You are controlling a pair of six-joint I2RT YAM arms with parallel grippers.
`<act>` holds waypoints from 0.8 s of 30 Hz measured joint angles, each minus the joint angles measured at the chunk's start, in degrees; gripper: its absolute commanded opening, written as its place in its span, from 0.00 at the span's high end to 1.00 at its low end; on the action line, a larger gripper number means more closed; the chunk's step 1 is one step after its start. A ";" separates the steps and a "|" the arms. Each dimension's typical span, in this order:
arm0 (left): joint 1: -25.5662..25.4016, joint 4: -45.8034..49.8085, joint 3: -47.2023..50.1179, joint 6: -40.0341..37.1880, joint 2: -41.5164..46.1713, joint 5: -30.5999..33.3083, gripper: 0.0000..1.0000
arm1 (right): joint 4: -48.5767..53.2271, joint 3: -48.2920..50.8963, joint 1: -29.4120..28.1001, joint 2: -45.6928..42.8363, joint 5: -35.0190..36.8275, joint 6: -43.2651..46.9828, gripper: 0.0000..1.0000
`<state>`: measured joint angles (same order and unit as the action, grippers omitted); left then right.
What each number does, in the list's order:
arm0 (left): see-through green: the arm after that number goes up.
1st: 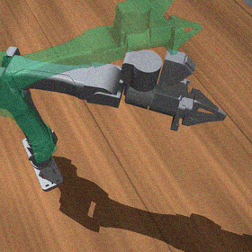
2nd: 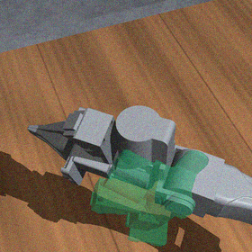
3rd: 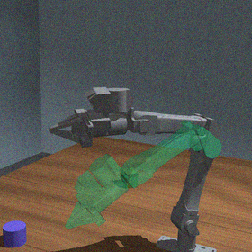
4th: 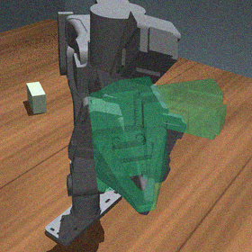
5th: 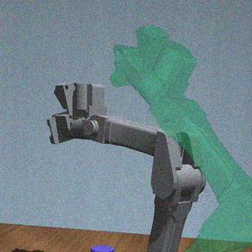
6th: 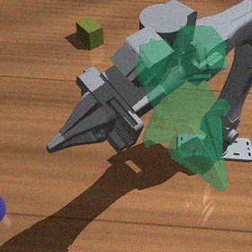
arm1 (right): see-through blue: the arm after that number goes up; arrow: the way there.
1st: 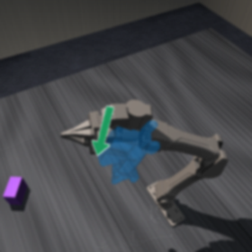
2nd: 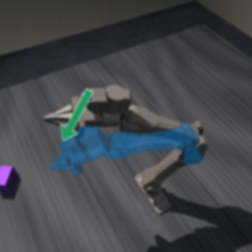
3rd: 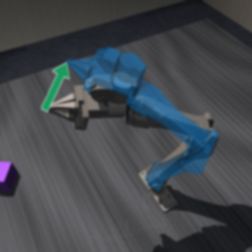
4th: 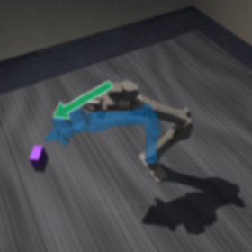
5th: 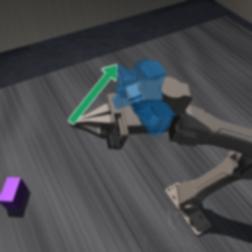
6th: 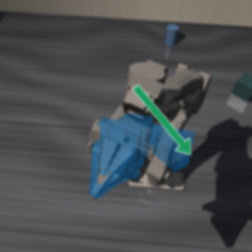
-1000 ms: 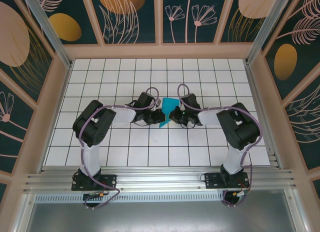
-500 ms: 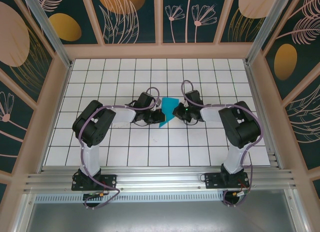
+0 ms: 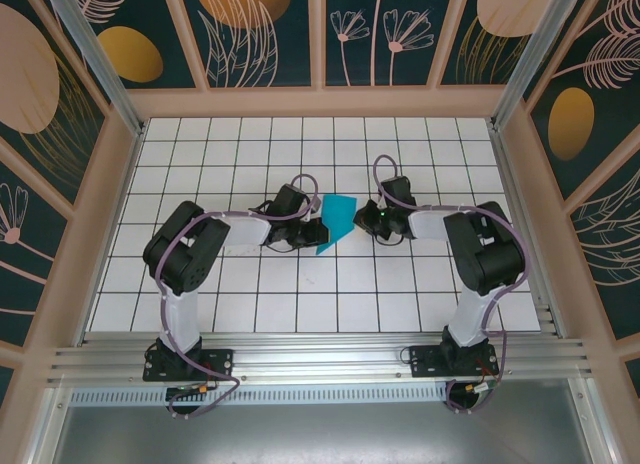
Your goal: Fold a paper plane with a square sheet of paper (pick it up from the middle)
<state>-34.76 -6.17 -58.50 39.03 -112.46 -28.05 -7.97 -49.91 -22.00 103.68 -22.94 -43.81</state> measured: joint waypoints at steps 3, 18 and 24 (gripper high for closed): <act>0.28 -0.17 1.68 0.48 1.22 -0.17 0.87 | 0.55 -1.70 -0.72 -0.44 -0.04 0.48 0.85; 0.37 0.07 12.72 7.17 13.99 -1.31 0.68 | 1.40 -8.79 -8.26 5.16 -3.58 3.06 0.85; 0.37 0.42 12.70 7.21 18.03 0.31 0.66 | 1.99 -8.98 -8.09 8.13 -3.58 3.04 0.85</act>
<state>-34.39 -5.76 -45.80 46.24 -94.43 -27.75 -5.98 -58.89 -30.09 111.81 -26.52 -40.77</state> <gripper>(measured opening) 0.333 0.146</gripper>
